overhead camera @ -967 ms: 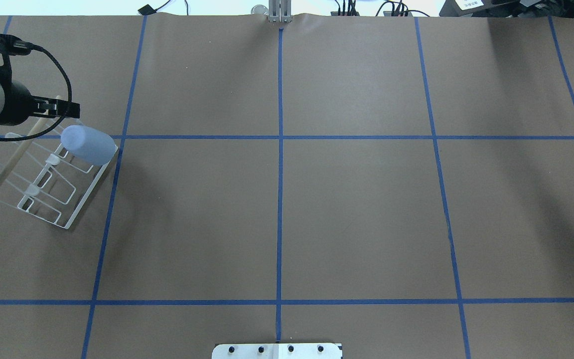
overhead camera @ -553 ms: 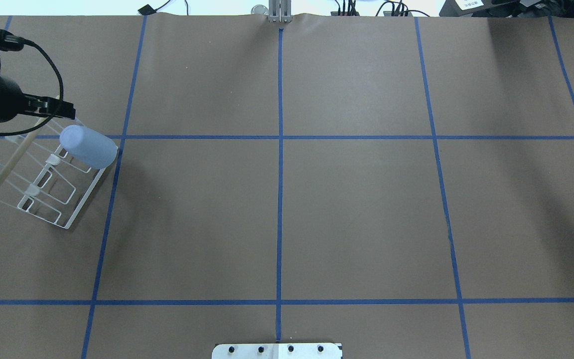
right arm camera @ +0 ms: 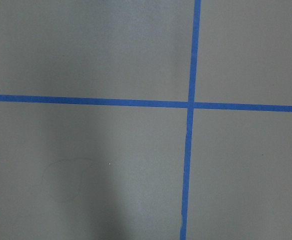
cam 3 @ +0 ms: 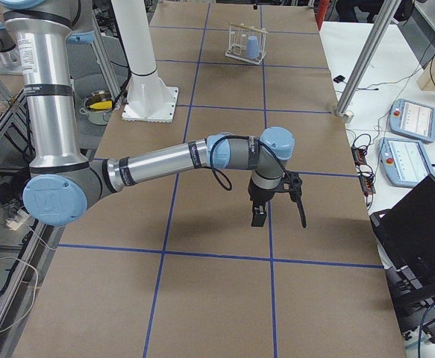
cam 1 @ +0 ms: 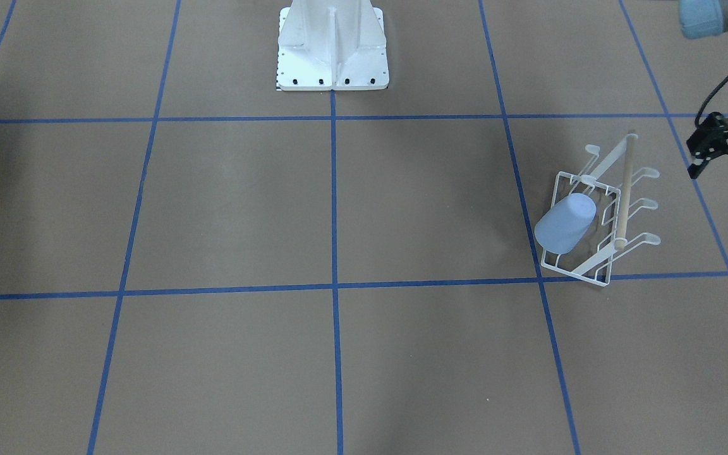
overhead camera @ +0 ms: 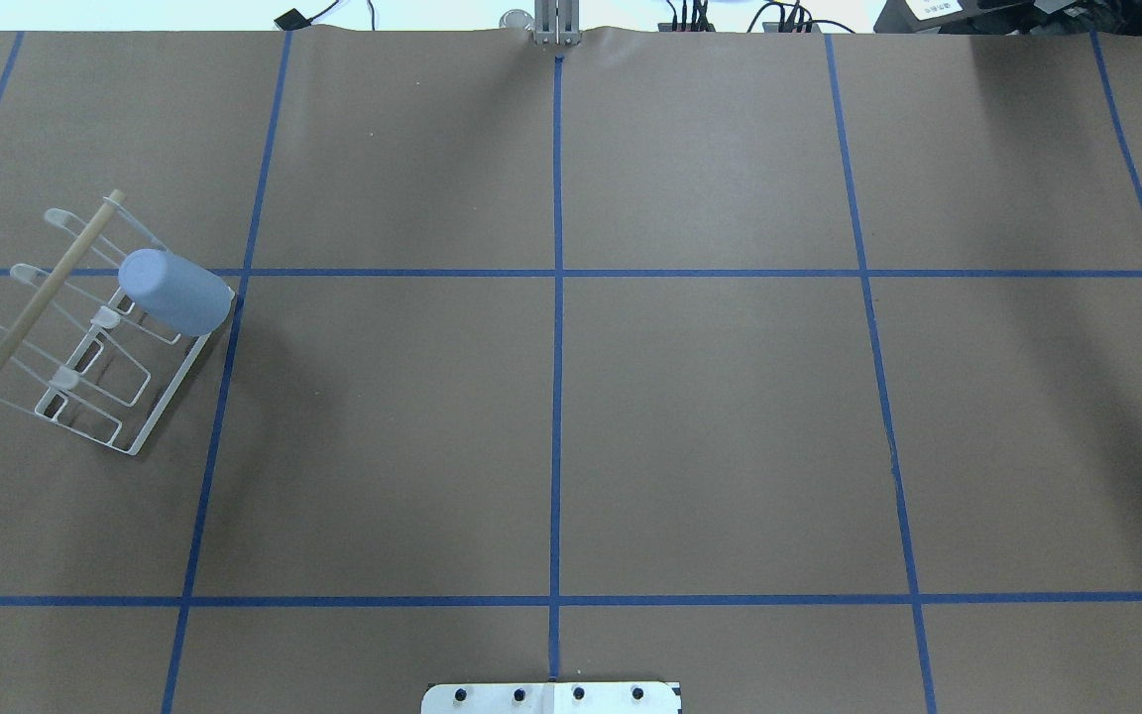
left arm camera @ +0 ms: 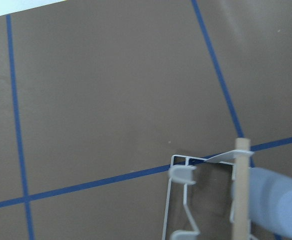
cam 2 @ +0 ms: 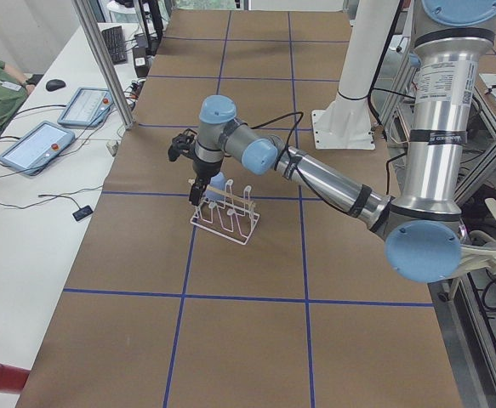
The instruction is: Hang cup on cup holder
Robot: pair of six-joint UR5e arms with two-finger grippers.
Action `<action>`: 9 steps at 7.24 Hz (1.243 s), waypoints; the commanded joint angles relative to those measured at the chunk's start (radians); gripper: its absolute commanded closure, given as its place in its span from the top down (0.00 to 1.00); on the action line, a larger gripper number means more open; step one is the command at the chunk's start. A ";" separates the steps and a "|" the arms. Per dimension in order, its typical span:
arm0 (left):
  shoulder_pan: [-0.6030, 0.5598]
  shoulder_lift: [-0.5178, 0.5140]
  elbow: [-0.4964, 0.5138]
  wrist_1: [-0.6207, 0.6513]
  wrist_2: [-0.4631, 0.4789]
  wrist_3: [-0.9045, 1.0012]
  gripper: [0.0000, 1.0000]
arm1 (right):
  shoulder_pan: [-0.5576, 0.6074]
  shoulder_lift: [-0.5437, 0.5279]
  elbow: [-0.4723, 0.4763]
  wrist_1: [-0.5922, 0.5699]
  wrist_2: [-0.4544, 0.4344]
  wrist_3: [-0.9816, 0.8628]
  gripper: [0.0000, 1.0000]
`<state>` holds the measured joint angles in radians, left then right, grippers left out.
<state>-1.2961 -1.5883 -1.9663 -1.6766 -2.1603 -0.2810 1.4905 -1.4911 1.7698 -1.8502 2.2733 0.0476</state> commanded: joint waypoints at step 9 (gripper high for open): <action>-0.190 0.220 0.116 0.018 -0.102 0.175 0.98 | 0.077 -0.098 -0.128 0.207 0.005 -0.069 1.00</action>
<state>-1.4735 -1.3740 -1.8503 -1.6671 -2.2213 -0.1048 1.5677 -1.5902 1.6597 -1.6838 2.2752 -0.0277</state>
